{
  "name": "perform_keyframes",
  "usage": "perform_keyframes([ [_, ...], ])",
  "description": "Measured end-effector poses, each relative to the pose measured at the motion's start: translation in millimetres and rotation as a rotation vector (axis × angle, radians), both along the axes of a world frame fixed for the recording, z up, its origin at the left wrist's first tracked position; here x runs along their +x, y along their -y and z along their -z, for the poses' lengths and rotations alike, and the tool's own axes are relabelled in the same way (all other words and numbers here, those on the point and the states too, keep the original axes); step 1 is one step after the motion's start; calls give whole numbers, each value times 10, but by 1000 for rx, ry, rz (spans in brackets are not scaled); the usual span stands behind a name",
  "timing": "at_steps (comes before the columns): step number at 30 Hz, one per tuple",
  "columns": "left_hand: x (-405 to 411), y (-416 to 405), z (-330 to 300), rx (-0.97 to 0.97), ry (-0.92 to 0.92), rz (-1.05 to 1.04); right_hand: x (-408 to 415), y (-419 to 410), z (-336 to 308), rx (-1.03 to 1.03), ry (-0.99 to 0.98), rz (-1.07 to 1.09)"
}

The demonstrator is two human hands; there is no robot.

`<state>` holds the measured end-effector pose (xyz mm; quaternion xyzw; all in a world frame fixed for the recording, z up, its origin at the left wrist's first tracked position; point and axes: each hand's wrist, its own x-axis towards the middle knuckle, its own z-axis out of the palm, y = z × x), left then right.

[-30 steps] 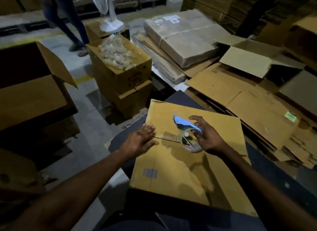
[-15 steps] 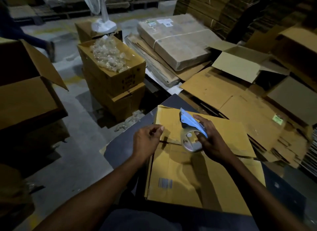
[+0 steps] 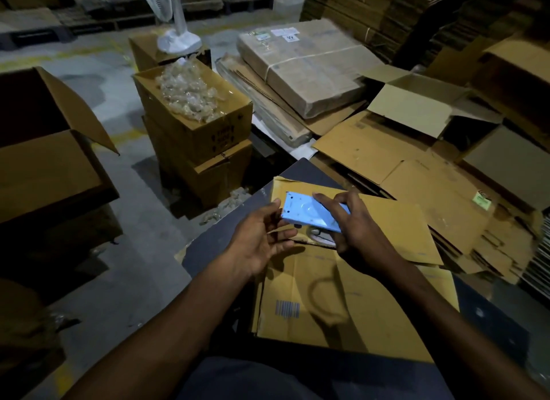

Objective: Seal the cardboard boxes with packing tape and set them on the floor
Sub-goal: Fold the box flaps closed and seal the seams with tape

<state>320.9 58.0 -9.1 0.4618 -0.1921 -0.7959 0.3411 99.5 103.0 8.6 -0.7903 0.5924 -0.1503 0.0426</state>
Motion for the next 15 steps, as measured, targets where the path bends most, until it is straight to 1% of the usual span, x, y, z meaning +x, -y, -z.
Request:
perform_keyframes([
  [4,-6,-27,34,82,-49,-13,20,-5,-41,152,261,10],
  [6,-34,-26,43,86,-55,-78,23,8,-102,195,315,-26],
  [7,-29,-17,55,59,-11,-131,19,24,-139,216,299,-45],
  [8,-10,10,92,-3,88,-176,9,48,-178,238,248,-62],
  [10,38,59,193,-185,349,-222,-18,104,-253,305,76,-90],
  [11,53,56,246,-247,430,-226,-40,125,-285,342,4,-103],
  [13,62,10,347,-291,506,-227,-107,138,-323,408,-62,-111],
  [15,91,-25,454,-270,551,-237,-195,130,-309,446,-100,-113],
])
